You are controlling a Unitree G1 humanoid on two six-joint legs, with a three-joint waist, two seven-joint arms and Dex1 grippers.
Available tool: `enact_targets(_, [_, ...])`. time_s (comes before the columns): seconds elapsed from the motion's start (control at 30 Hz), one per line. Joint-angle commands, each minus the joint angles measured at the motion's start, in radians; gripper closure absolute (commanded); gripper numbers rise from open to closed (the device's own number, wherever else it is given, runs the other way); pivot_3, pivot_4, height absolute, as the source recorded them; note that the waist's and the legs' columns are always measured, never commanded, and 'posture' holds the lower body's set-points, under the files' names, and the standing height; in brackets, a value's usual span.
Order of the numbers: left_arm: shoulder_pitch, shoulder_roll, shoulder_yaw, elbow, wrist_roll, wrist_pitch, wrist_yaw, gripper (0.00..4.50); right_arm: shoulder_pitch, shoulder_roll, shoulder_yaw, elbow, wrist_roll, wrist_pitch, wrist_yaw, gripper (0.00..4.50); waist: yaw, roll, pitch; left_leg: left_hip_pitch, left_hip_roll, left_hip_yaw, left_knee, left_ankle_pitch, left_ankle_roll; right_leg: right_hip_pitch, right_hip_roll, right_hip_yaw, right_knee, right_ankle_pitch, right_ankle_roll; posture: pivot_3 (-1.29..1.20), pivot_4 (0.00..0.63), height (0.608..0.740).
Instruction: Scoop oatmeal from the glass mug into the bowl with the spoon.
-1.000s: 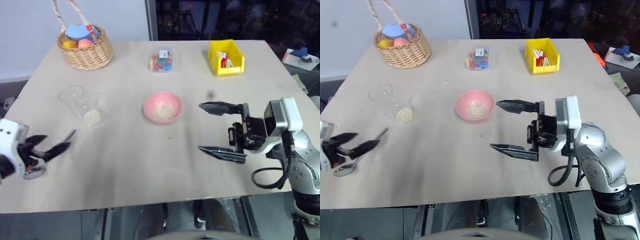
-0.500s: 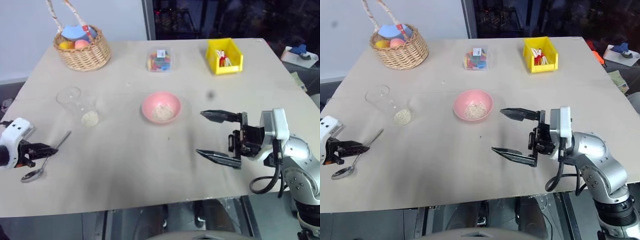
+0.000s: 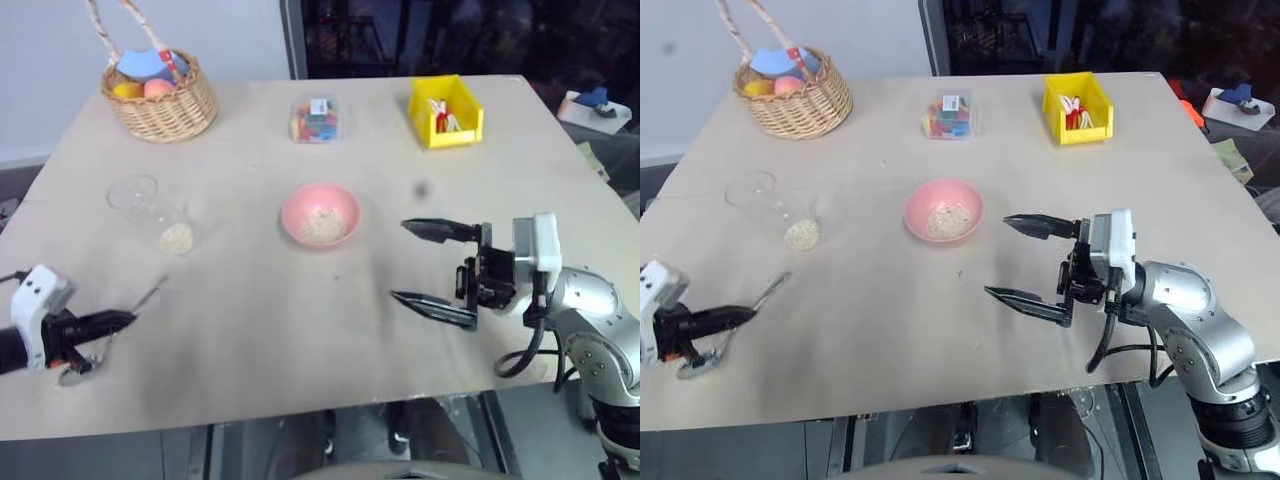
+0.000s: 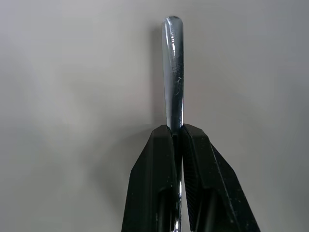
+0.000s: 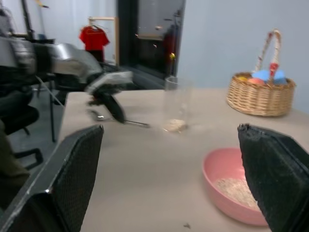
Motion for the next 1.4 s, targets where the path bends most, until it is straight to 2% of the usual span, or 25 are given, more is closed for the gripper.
enact_targets(0.03, [0.106,-0.045,0.154,-0.279,-0.099,0.042,-0.034,4.45,0.008,-0.022,0.005,-0.018,-0.039,0.037,-0.048,0.00,0.001,-0.002,0.000,0.000,0.000,0.000,0.000,0.000,0.000,0.000,0.000,0.000,0.000,0.000,0.000,0.00,0.150,0.740])
enact_targets(0.13, [0.072,-0.099,0.104,-0.529,-0.214,0.093,0.054,4.45,0.004,-0.062,0.013,-0.048,-0.039,0.144,-0.109,0.00,0.016,0.000,0.001,0.000,-0.002,-0.002,0.000,0.000,0.000,0.001,-0.003,-0.002,0.000,0.000,0.000,0.00,0.150,0.740])
enact_targets(0.23, [-0.150,-0.148,-0.078,-0.689,-0.298,0.152,0.235,4.45,-0.088,-0.053,0.014,-0.036,0.064,0.306,-0.185,0.00,0.032,0.001,0.001,0.001,-0.003,-0.005,0.001,0.000,-0.002,0.002,-0.003,-0.003,0.001,-0.001,0.001,0.00,0.150,0.740])
enact_targets(0.33, [-0.307,-0.192,-0.189,-0.712,-0.333,0.191,0.328,4.45,-0.173,-0.009,0.008,-0.002,0.136,0.432,-0.267,0.00,0.020,-0.001,0.000,0.001,-0.002,-0.006,0.002,0.002,0.002,0.004,0.000,-0.003,0.001,0.005,-0.005,0.00,0.150,0.740])
enact_targets(0.43, [-0.401,-0.225,-0.266,-0.691,-0.367,0.219,0.368,4.45,-0.241,0.031,0.003,0.013,0.191,0.494,-0.310,0.00,0.006,-0.001,0.000,0.004,-0.002,-0.004,0.002,0.004,-0.003,0.005,0.005,0.000,0.002,0.006,-0.004,0.00,0.150,0.740])
enact_targets(0.57, [-0.491,-0.253,-0.401,-0.621,-0.246,0.111,0.344,4.45,-0.374,0.119,-0.010,0.090,0.269,0.596,-0.414,0.00,-0.003,-0.001,0.000,0.002,-0.001,-0.004,0.000,0.004,-0.003,0.002,0.009,0.001,0.002,0.007,-0.002,0.00,0.150,0.740])
enact_targets(0.73, [-0.556,-0.271,-0.509,-0.563,-0.083,-0.062,0.326,4.45,-0.431,0.196,-0.032,0.161,0.338,0.690,-0.523,0.00,0.002,-0.001,0.000,0.000,-0.001,-0.001,0.000,0.004,-0.004,0.002,0.009,0.000,-0.001,0.007,-0.002,0.00,0.150,0.740])
enact_targets(0.87, [-0.573,-0.284,-0.569,-0.528,0.019,-0.177,0.317,4.45,-0.474,0.264,-0.071,0.202,0.432,0.766,-0.625,0.00,0.001,-0.001,0.000,0.000,-0.001,0.000,0.000,0.004,-0.003,0.002,0.009,0.001,-0.001,0.007,-0.002,0.00,0.150,0.740])
enact_targets(1.07, [-0.576,-0.301,-0.605,-0.508,0.078,-0.253,0.313,4.45,-0.514,0.347,-0.099,0.242,0.515,0.793,-0.741,0.00,-0.009,-0.001,0.000,0.000,0.000,-0.001,0.000,0.004,-0.004,0.001,0.009,0.001,0.000,0.007,-0.002,0.00,0.150,0.740])
enact_targets(1.2, [-0.613,-0.312,-0.619,-0.489,0.093,-0.278,0.307,4.50,-0.515,0.304,-0.034,0.235,0.510,0.871,-0.722,1.17,-0.006,-0.001,0.000,-0.001,0.000,-0.001,0.000,0.004,-0.003,0.001,0.009,0.001,0.000,0.007,-0.002,0.00,0.150,0.740])
enact_targets(1.27, [-0.618,-0.315,-0.621,-0.484,0.099,-0.288,0.304,4.50,-0.516,0.298,-0.024,0.233,0.511,0.885,-0.721,2.20,-0.009,-0.001,0.000,-0.001,0.000,-0.001,0.000,0.004,-0.003,0.001,0.009,0.001,0.000,0.007,-0.002,0.00,0.150,0.740])
enact_targets(1.33, [-0.623,-0.317,-0.623,-0.480,0.105,-0.295,0.305,4.50,-0.519,0.294,-0.020,0.233,0.508,0.890,-0.718,2.92,-0.011,-0.001,0.000,0.000,0.000,-0.003,0.000,0.004,-0.003,0.001,0.009,0.001,0.000,0.007,-0.002,0.00,0.150,0.740])
enact_targets(1.4, [-0.627,-0.319,-0.627,-0.482,0.108,-0.298,0.306,4.50,-0.525,0.297,-0.026,0.239,0.507,0.889,-0.718,3.89,-0.012,-0.001,0.000,0.000,0.000,-0.003,0.000,0.004,-0.003,0.001,0.010,0.001,0.000,0.007,-0.002,0.00,0.150,0.740])
